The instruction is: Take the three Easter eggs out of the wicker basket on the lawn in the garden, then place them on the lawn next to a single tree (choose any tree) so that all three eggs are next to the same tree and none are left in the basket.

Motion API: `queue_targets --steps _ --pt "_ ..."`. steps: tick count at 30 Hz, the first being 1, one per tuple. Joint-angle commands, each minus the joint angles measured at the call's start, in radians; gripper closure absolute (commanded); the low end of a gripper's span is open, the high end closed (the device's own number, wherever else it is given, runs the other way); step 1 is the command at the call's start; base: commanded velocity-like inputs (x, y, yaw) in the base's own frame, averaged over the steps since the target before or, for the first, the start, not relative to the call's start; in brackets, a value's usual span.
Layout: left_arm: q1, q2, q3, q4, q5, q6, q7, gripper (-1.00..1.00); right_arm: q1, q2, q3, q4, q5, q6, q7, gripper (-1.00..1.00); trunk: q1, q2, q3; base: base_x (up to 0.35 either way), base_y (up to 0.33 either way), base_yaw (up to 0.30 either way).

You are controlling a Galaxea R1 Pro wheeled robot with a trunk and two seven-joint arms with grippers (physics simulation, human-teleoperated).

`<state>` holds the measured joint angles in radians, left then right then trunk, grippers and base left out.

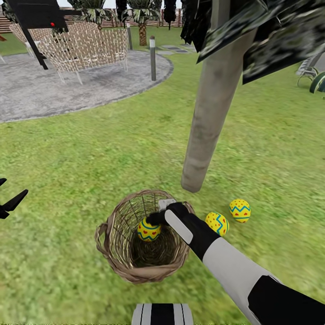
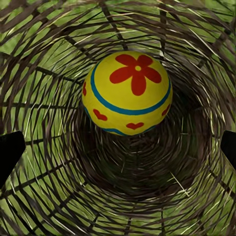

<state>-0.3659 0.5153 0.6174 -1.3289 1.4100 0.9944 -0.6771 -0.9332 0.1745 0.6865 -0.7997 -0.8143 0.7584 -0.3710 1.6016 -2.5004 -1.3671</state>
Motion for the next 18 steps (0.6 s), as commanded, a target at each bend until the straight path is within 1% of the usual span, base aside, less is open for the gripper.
queue_targets --steps 1,3,5,7,11,14,16,18 --pt "-0.001 0.000 0.001 0.000 -0.002 0.004 -0.004 -1.00 -0.001 0.000 0.002 -0.003 -0.010 -0.013 -0.009 -1.00 0.000 -0.001 -0.005 0.000 0.000 0.000" --pt "-0.001 0.000 0.001 0.000 -0.002 0.004 -0.004 -1.00 -0.001 0.000 0.002 -0.010 -0.008 -0.034 -0.009 -1.00 0.001 -0.001 -0.013 0.000 0.000 0.000" --pt "-0.001 0.000 0.001 0.000 -0.002 0.004 -0.004 -1.00 -0.001 0.000 0.002 -0.016 -0.009 -0.041 -0.009 -1.00 0.001 -0.001 -0.013 0.000 0.000 0.000" --pt "-0.001 0.000 0.001 0.000 -0.002 0.004 -0.004 -1.00 -0.001 0.000 0.002 -0.018 -0.010 -0.041 -0.010 -1.00 0.001 -0.001 -0.013 0.000 0.000 0.000" --pt "-0.001 0.000 0.001 0.000 -0.002 0.004 -0.004 -1.00 -0.001 0.000 0.003 -0.019 -0.011 -0.041 -0.011 -1.00 0.003 -0.002 -0.028 0.000 0.000 0.000" --pt "-0.001 0.000 0.001 0.000 -0.002 0.004 -0.004 -1.00 -0.001 0.000 0.003 -0.019 -0.011 -0.040 -0.011 -1.00 0.003 -0.002 -0.028 0.000 0.000 0.000" --pt "-0.001 0.000 0.000 0.000 -0.002 0.004 -0.004 -1.00 -0.001 0.000 0.003 -0.020 -0.011 -0.039 -0.010 -1.00 0.004 -0.002 -0.036 0.000 0.000 0.000" --pt "-0.001 0.000 0.000 0.000 -0.002 0.004 -0.004 -1.00 -0.001 0.000 0.003 -0.021 -0.011 -0.039 -0.010 -1.00 0.004 -0.002 -0.036 0.000 0.000 0.000"
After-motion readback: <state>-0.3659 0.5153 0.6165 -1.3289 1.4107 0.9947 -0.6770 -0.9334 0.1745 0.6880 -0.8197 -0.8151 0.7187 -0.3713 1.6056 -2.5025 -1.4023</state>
